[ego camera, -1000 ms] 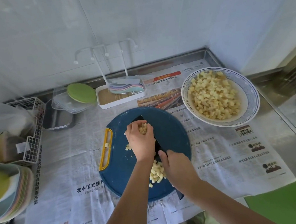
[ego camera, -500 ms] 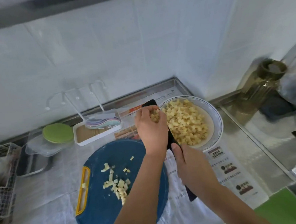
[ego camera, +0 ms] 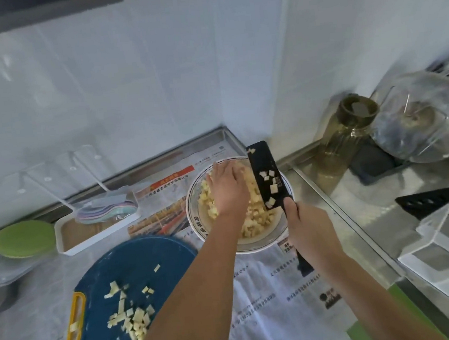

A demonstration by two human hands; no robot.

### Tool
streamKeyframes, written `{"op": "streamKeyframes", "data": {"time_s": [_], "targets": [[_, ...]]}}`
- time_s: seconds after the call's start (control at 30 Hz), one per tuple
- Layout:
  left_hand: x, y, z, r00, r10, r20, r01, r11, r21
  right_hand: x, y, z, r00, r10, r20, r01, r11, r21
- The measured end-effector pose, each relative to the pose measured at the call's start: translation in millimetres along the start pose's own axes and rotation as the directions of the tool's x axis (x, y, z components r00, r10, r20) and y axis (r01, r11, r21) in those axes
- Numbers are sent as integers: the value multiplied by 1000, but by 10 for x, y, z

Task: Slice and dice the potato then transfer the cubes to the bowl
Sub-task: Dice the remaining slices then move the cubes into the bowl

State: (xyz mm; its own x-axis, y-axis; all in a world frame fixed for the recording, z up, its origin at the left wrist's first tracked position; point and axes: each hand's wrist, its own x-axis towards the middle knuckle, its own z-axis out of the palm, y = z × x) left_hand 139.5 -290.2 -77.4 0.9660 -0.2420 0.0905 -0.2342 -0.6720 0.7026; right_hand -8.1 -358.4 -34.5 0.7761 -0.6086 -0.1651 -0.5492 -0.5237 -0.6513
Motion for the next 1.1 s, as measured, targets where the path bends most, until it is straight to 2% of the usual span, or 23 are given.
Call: {"op": "streamKeyframes", "data": {"time_s": [0.13, 0.23, 0.3, 0.37, 0.5, 0.57, 0.7, 0.8, 0.87, 1.0, 1.1], "targets": [[-97, 79, -64, 987, 156, 49, -153, 987, -58, 53, -3, -5, 999, -22, 25, 23, 998, -52], [-203, 160, -68, 930, 340, 140, -330, 939, -95, 49, -74, 29, 999, -30, 45, 32, 999, -43], [-226, 142, -41, 898, 392, 198, -385, 920, -73, 45, -125, 38, 998, -45, 50, 47, 998, -34], [-193, 83, -37, 904, 363, 225, -374, 927, 5, 43, -128, 41, 998, -52, 33, 52, 999, -15], [-71, -74, -98, 957, 145, 252, -213, 939, 268, 30, -84, 23, 1000, -3, 3, 3, 1000, 25], [-47, -84, -130, 964, 126, 235, -186, 948, 257, 12, -95, -7, 1000, -9, 5, 9, 1000, 12], [-79, 48, -150, 921, 357, 154, -370, 926, 67, -28, -137, -36, 999, -50, 9, 51, 997, -62], [-85, 96, -161, 894, 417, 165, -429, 902, 46, -54, -144, -32, 996, -84, -2, 83, 991, -107], [-94, 52, -165, 908, 377, 184, -396, 915, 76, -75, -143, -47, 996, -86, -8, 85, 990, -113], [-53, -108, -200, 964, 190, 184, -211, 972, 100, -114, -77, -80, 997, -69, -21, 66, 993, -101], [-38, -213, -206, 972, 204, 115, -213, 974, 71, -136, -22, -80, 997, -70, -32, 67, 993, -94]]}}
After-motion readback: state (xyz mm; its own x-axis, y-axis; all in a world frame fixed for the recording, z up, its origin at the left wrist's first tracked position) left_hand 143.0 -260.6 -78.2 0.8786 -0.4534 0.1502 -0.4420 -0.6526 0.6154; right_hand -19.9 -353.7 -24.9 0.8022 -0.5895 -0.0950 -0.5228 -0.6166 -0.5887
